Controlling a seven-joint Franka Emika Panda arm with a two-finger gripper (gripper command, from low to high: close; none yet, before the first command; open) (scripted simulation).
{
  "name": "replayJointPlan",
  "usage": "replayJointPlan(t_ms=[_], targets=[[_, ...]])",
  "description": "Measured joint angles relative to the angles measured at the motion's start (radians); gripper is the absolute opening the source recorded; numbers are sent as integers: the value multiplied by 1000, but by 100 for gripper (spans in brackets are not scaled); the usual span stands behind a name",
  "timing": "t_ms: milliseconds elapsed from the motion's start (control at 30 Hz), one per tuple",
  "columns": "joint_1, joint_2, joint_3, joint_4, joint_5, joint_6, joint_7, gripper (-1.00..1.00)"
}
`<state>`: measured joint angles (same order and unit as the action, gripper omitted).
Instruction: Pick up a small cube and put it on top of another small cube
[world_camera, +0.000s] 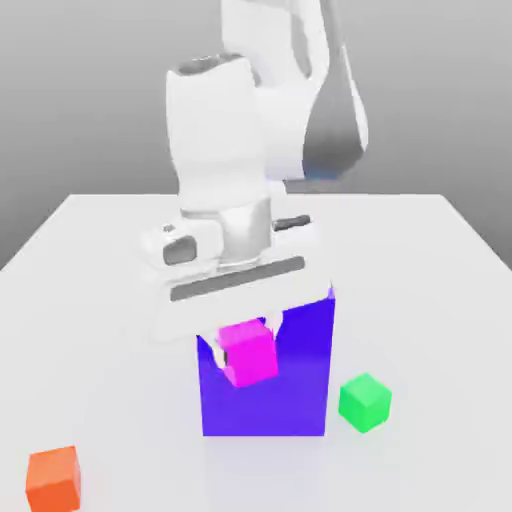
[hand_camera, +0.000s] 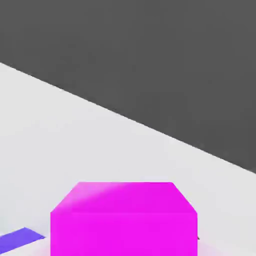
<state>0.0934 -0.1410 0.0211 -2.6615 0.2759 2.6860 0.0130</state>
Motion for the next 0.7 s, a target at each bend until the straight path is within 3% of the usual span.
replayJointPlan(t_ms=[233,433,467,700], targets=[[129,12,170,-129,-188,-5,-96,-100],[131,201,165,-139,-313,173,-29,-100],[132,231,158,-138,-339,199,-11,100],[135,235,156,-138,-339,205,-11,100]])
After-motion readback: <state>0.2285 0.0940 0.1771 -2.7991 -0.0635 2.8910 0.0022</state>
